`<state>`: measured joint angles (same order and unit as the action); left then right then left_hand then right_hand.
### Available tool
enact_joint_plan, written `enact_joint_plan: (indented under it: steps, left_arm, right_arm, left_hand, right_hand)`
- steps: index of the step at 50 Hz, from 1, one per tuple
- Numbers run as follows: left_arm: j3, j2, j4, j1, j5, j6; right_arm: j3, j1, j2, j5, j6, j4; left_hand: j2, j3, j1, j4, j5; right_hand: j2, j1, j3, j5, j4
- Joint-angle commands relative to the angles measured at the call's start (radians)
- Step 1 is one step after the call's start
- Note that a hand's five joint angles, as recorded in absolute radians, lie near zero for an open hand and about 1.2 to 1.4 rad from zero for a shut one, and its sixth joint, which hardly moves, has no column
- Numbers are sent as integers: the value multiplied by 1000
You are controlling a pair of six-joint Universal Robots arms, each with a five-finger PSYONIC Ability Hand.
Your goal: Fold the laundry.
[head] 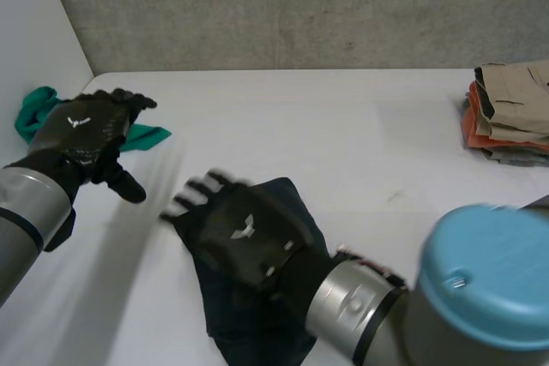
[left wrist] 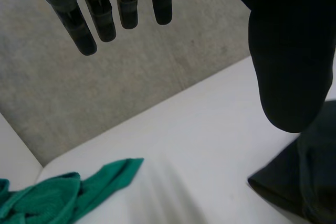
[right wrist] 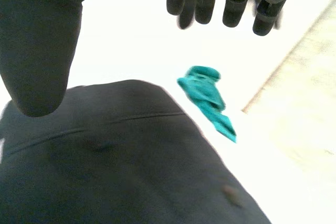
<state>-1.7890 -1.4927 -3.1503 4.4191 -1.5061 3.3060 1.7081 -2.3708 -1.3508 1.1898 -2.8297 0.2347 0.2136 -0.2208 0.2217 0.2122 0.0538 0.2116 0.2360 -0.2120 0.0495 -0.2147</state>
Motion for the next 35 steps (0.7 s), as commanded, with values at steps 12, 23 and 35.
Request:
enact_joint_plan:
  steps: [12, 23, 35]
  left_arm:
    - [171, -58, 157, -273, -100, -128]
    - [143, -331, 159, -458, -253, -180]
    - [135, -482, 93, -377, -338, -118]
  right_arm:
    - [-154, 360, -81, 77, -129, -328]
    - [-200, 337, 174, -61, -77, -367]
    - [-206, 281, 374, -15, -10, -259]
  left_hand:
    - [-39, 46, -47, -38, -54]
    - [-39, 46, -47, -38, -54]
    - [-39, 46, -47, -38, -54]
  right_hand:
    - [-37, -61, 38, -49, 40]
    - [-37, -61, 38, -49, 40]
    - [-37, -61, 38, -49, 40]
